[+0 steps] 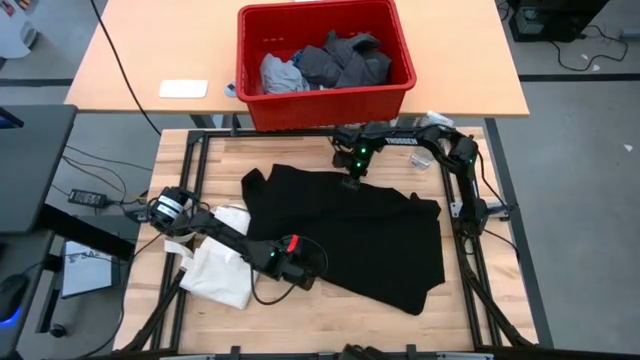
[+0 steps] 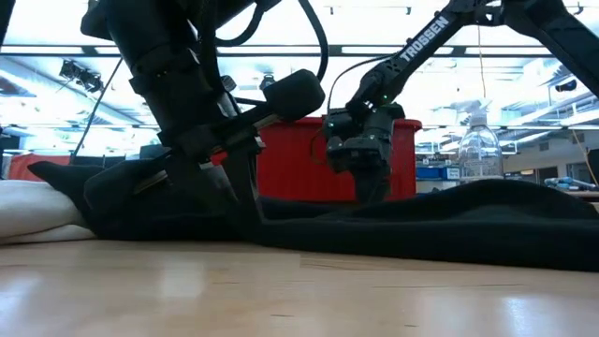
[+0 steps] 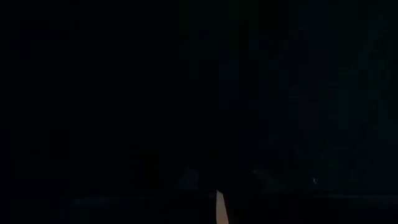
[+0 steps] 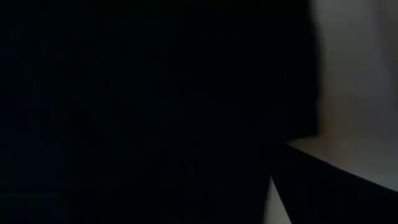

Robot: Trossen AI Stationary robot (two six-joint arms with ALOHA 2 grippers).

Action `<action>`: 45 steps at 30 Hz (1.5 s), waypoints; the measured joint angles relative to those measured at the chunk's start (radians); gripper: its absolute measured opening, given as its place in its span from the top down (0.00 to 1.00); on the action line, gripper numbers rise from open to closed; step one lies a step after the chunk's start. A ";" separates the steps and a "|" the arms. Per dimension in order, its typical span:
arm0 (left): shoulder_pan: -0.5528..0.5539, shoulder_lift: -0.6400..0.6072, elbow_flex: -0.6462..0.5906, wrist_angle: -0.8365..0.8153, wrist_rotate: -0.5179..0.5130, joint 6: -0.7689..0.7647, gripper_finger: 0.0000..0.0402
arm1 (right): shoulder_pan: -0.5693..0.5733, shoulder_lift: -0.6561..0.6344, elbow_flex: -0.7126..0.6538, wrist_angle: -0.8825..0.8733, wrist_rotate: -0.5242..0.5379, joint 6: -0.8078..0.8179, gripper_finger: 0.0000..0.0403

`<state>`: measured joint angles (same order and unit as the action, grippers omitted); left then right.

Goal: Fold Laundry from Bin
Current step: Fold the black shirt

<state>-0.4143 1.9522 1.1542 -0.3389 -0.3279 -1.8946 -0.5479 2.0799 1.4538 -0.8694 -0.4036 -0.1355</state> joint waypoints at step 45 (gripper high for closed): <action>-0.044 -0.542 0.130 -0.155 -0.251 0.909 1.00 | -0.090 -0.648 -0.012 -0.136 -0.139 0.033 0.96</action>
<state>-0.4583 1.4106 1.2843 -0.4936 -0.5787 -0.9852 -0.6381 1.4320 1.4414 -1.0057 -0.5423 -0.1024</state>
